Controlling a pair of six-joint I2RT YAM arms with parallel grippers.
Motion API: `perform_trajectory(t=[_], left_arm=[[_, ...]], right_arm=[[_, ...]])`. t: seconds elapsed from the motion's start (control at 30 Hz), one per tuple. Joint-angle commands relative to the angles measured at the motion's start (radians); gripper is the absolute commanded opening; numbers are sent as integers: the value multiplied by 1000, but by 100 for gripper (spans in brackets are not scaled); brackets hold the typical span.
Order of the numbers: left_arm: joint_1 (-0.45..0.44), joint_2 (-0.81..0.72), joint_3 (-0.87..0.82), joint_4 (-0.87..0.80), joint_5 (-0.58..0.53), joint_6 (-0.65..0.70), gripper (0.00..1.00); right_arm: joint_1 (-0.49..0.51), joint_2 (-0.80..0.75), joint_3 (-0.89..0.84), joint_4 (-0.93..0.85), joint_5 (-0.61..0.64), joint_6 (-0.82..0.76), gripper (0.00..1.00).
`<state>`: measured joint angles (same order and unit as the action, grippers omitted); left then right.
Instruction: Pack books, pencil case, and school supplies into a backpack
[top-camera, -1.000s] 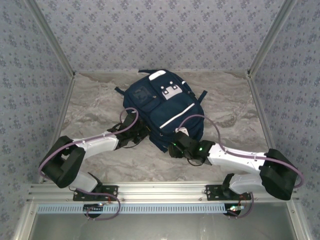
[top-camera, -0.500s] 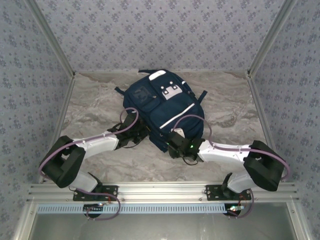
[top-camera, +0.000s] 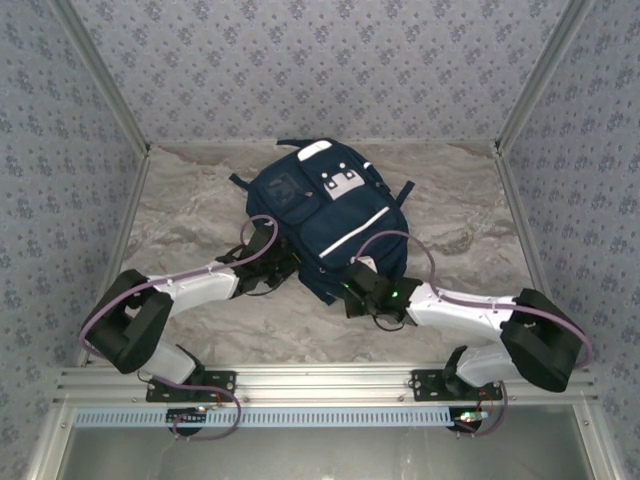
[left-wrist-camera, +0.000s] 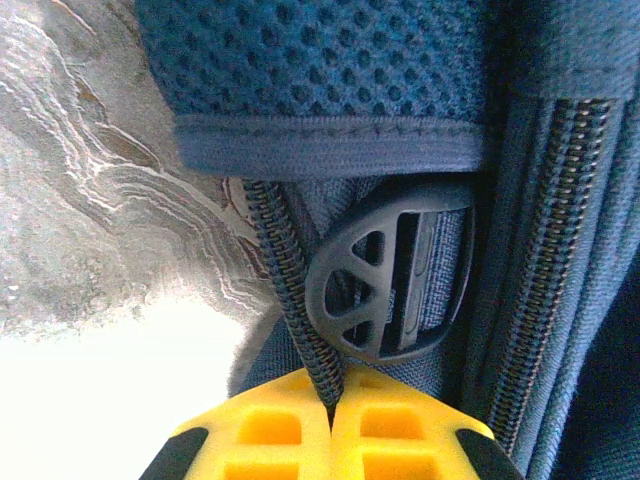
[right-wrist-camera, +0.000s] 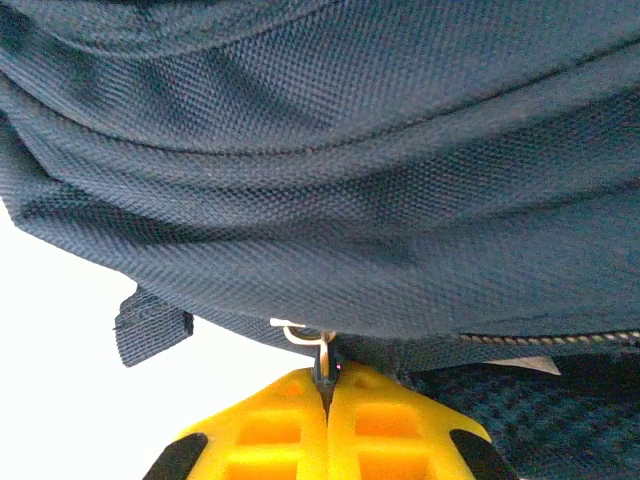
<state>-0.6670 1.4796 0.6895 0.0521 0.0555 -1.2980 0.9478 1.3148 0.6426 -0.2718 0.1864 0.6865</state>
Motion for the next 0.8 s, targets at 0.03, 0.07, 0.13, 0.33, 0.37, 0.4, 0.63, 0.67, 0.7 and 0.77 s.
perform_trajectory(t=[0.03, 0.07, 0.13, 0.33, 0.37, 0.4, 0.63, 0.67, 0.7, 0.77], left_arm=[[23, -14, 26, -33, -52, 29, 0], [24, -17, 27, -35, -55, 33, 0], [26, -22, 28, -46, -58, 39, 0], [38, -38, 27, -69, -67, 54, 0], [41, -39, 28, -73, -68, 55, 0], [44, -43, 27, -77, -69, 57, 0], [59, -60, 25, -93, -76, 67, 0], [59, -61, 25, -96, -77, 68, 0], [60, -64, 25, -99, -76, 70, 0], [64, -66, 27, -102, -79, 72, 0]], right_arm=[[-31, -57, -35, -30, -3, -32, 0], [-38, -68, -42, -32, -10, -37, 0], [-49, -82, -50, -33, -26, -46, 0], [-78, -127, -71, -48, -49, -48, 0], [-83, -132, -73, -53, -54, -74, 0], [-88, -135, -72, -60, -60, -88, 0], [-125, -164, -69, -124, -86, -116, 0], [-133, -171, -67, -137, -87, -122, 0], [-140, -177, -66, -148, -91, -129, 0], [-158, -184, -61, -170, -98, -146, 0]])
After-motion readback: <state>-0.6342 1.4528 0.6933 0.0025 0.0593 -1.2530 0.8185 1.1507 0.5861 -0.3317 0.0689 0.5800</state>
